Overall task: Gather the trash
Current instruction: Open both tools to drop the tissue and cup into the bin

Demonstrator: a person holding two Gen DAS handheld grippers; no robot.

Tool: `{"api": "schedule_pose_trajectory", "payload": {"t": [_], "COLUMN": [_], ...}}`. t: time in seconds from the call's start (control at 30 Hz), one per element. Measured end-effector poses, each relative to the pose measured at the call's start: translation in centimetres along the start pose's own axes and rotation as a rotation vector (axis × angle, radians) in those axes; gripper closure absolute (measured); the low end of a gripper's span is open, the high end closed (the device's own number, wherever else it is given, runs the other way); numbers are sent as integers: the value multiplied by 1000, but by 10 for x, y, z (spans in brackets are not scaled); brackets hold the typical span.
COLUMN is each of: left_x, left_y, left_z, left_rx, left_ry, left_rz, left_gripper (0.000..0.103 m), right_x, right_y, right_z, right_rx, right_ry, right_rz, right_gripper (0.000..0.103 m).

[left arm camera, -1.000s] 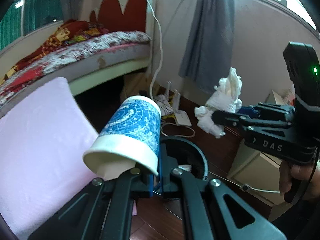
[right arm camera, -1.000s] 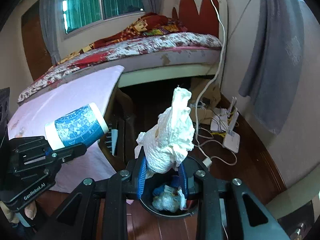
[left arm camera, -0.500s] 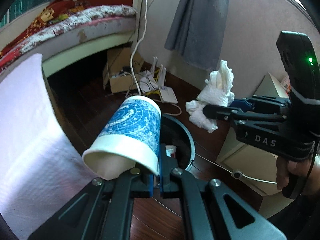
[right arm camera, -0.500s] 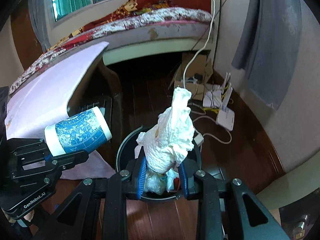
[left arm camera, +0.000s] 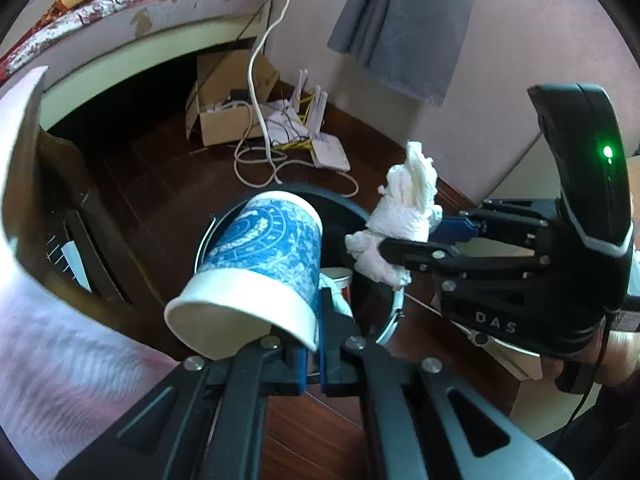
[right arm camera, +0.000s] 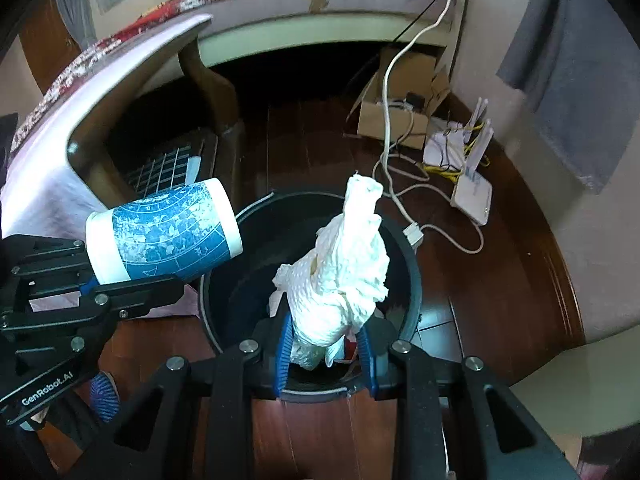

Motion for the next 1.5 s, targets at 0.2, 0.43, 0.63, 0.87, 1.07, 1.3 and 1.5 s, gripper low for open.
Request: {"api": "schedule_pose_trajectory", "payload": {"t": [0.2, 0.43, 0.63, 0.87, 1.07, 1.3, 1.5], "left_x": [-1, -8, -7, -14, -21, -33, -48], "left_y": [28, 18, 9, -20, -60, -105, -145], "left_z": [14, 25, 29, 21, 18, 23, 31], "left_rx": [-16, 57, 81, 108, 151, 198, 246], "left_ry": [-52, -79, -92, -86, -79, -86, -102], "left_rz": [78, 28, 10, -36, -96, -157, -222], "left_gripper": [33, 13, 12, 11, 5, 5, 3], "right_x": [0, -4, -8, -13, -12, -15, -19], "right_y": [42, 45, 31, -1, -34, -71, -112], "right_z": [-10, -57, -44, -29, -1, 30, 70], "right_rx": [-31, -113, -132, -142, -181, -154, -114], "right_ry": [-8, 150, 115, 82, -11, -6, -5], "right_rz": [103, 118, 98, 60, 10, -39, -94], "right_gripper": [8, 3, 2, 1, 0, 0, 0]}}
Point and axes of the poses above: each gripper's, at about its wrist camera, not at the fingertips, and y roughly the way its jaws point, z to its left, x to its top, the point moved 3 cm from there along y, roughly the way its jaws point, and after that the axes turned 7 degrees about -x, right-handed, at the moved point
